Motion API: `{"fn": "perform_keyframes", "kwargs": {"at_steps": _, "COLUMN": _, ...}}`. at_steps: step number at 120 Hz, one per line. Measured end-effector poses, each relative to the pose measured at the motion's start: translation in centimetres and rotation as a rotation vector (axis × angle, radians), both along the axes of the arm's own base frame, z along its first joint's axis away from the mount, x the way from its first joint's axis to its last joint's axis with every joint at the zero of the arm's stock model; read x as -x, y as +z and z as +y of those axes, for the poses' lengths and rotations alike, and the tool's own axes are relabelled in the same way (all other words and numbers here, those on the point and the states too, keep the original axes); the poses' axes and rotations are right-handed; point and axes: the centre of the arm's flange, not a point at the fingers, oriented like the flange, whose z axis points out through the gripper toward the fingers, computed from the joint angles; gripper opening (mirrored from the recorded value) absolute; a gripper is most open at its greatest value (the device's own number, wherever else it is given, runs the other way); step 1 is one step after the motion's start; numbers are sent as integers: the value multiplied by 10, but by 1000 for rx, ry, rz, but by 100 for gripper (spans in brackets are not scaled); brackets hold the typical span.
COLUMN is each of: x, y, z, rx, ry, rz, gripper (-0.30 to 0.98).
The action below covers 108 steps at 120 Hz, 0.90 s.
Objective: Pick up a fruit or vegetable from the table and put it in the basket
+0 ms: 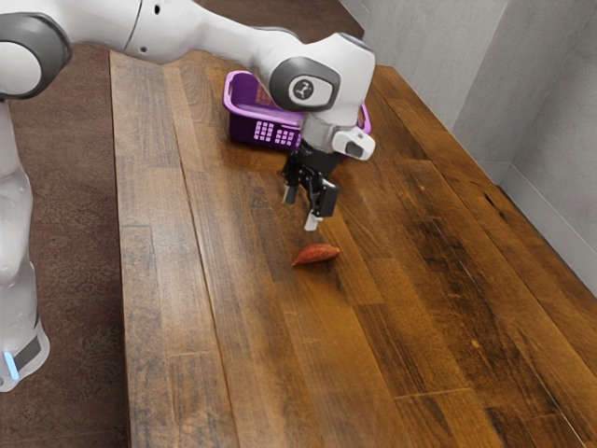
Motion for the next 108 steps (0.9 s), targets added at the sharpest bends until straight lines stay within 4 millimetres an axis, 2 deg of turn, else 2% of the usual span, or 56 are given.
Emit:
{"fn": "perform_keyframes", "kwargs": {"at_steps": 35, "x": -23, "y": -24, "z": 8, "rx": -8, "ry": 146, "rz": 32, "gripper": 69}}
{"fn": "perform_keyframes", "kwargs": {"at_steps": 80, "x": -27, "y": -15, "z": 12, "rx": -39, "ry": 443, "rz": 46, "gripper": 69}}
{"fn": "perform_keyframes", "kwargs": {"at_steps": 108, "x": -26, "y": -13, "z": 14, "rx": -36, "ry": 403, "rz": 35, "gripper": 69}}
